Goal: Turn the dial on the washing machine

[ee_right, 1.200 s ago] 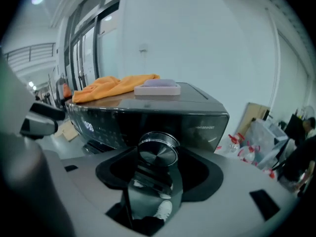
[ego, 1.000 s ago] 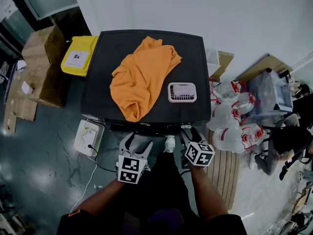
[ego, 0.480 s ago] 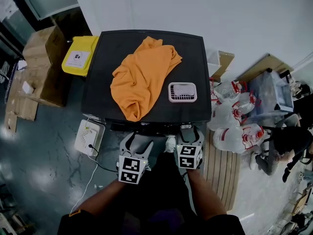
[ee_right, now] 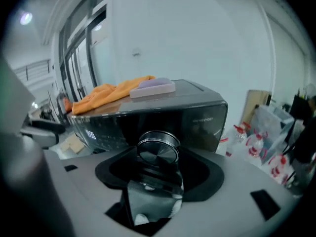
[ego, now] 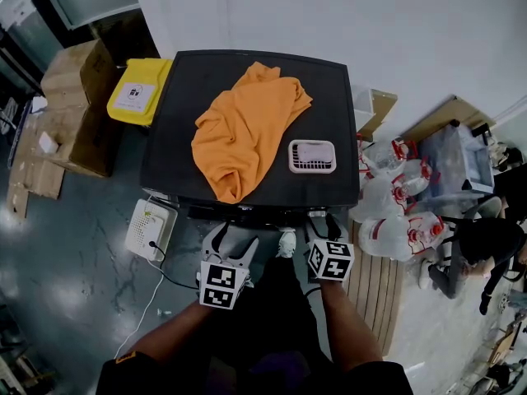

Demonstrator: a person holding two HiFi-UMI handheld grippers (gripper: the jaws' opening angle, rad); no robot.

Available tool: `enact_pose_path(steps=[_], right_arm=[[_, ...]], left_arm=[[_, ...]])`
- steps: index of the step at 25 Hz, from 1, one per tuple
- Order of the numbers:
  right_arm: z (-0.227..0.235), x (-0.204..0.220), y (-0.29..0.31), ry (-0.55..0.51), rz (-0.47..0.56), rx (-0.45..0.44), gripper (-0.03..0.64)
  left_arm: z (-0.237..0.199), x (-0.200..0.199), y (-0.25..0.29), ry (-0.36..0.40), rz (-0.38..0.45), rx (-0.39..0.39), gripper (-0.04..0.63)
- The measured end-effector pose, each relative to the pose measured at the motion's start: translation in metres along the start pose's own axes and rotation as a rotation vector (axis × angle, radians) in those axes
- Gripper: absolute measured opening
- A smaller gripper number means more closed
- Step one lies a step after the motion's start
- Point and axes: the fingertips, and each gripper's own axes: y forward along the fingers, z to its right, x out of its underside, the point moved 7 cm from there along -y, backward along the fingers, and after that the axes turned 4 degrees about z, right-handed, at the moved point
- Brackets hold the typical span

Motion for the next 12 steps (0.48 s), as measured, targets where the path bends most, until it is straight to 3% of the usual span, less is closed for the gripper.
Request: enact_pose_path(steps=[2,5,9,12], right_arm=[[0.0065,0.0012,0.0004,0.125,0.009,-0.068,0.278],[0.0111,0.0009,0.0009,0.185,0.010,-0.115,0.278],[0.0090,-0.0001,0.0008,0.156,0.006,-0.096,0.281],[0.0035,0.0017,-0.0001,0.063,-0.010,-0.037,0.284]], left_arm=[[-0.0013,0.0010,0.0001,-0.004,-0.002,-0.001,0.299],[-0.0017,0.0018,0.0002,-0.008,-0.004,-0.001,0.299],[-0.0013,0.0011,-0.0006,-0.009,-0.003,-0.003,0.299],[-0.0012,0.0011,-0.0018,-0.006,0.000,-0.006,0.299]])
